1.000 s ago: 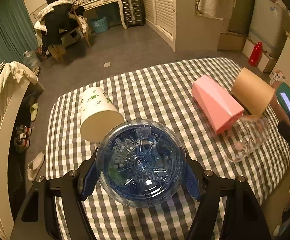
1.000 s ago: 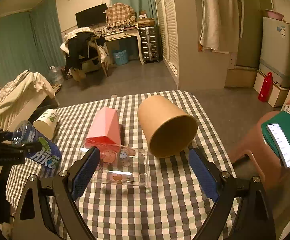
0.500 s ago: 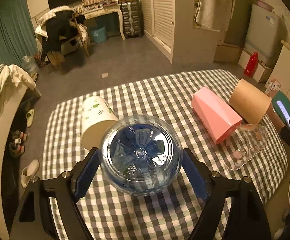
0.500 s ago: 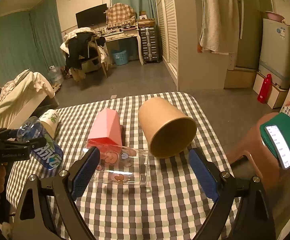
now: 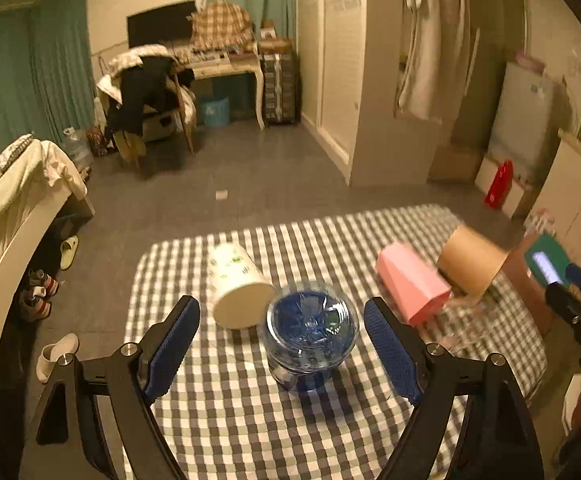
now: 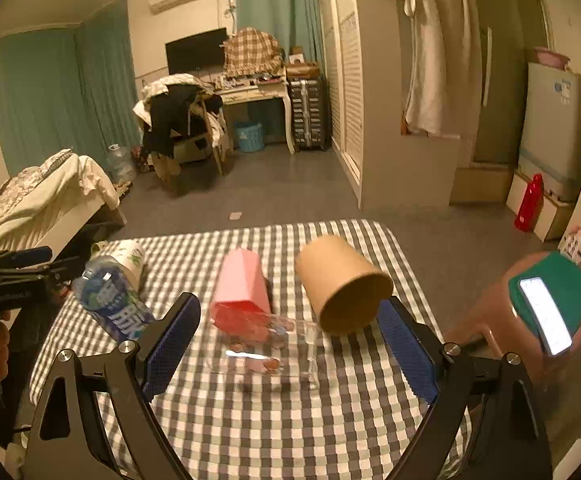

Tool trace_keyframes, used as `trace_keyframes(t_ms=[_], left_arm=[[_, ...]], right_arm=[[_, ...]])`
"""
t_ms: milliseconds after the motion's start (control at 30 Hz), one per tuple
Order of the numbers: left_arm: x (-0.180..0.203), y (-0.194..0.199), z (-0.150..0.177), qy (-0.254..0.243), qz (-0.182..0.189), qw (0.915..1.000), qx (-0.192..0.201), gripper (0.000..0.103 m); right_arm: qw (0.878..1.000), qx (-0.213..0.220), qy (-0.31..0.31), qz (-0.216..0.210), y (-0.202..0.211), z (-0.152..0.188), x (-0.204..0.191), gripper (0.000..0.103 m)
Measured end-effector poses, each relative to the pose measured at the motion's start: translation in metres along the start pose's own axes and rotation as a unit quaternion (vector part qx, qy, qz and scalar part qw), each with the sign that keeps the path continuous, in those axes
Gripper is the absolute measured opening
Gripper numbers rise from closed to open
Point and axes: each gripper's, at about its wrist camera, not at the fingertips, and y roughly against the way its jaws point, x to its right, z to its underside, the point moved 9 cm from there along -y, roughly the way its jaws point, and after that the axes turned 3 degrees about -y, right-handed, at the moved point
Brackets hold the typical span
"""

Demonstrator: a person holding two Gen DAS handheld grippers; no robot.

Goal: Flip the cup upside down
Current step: 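Lower the bottle upright beside the white cup and open the left gripper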

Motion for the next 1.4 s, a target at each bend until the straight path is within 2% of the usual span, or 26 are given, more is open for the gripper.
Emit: trace_keyframes(t_ms=[167, 367, 600, 733, 800, 900, 967, 1033, 1067, 1400], left_arm=[[-0.017, 0.041, -0.012, 0.026, -0.021, 0.9979, 0.055, 0.087], [-0.036, 0.088, -0.014, 0.045, -0.058, 0.9904, 0.117, 0.087], [-0.054, 0.108, 0.006, 0.064, -0.1, 0.9815, 0.151, 0.087], [-0.058, 0.1, 0.026, 0.068, -0.111, 0.9803, 0.149, 0.088], [-0.057, 0.096, 0.036, 0.07, -0.106, 0.9797, 0.155, 0.1], [-0.058, 0.087, 0.044, 0.077, -0.096, 0.9814, 0.148, 0.103], [-0.059, 0.078, 0.053, 0.084, -0.091, 0.9836, 0.132, 0.103], [-0.061, 0.073, 0.058, 0.089, -0.091, 0.9841, 0.124, 0.103], [-0.062, 0.071, 0.06, 0.09, -0.092, 0.9843, 0.121, 0.103], [-0.065, 0.063, 0.067, 0.087, -0.103, 0.9848, 0.11, 0.103]], right_arm=[[0.999, 0.032, 0.021, -0.008, 0.022, -0.021, -0.022, 0.091], [0.997, 0.063, 0.038, -0.023, 0.043, -0.044, -0.053, 0.091], [0.994, 0.077, 0.062, -0.035, 0.053, -0.047, -0.085, 0.091], [0.995, 0.062, 0.072, -0.043, 0.04, -0.029, -0.097, 0.091], [0.995, 0.046, 0.078, -0.047, 0.028, -0.016, -0.103, 0.091], [0.994, 0.029, 0.094, -0.045, 0.013, 0.005, -0.111, 0.091], [0.994, 0.022, 0.103, -0.04, 0.007, 0.014, -0.114, 0.092], [0.994, 0.017, 0.102, -0.036, 0.001, 0.022, -0.114, 0.102], [0.994, 0.019, 0.099, -0.035, -0.001, 0.023, -0.114, 0.103], [0.997, 0.018, 0.076, -0.012, -0.012, 0.022, -0.102, 0.103]])
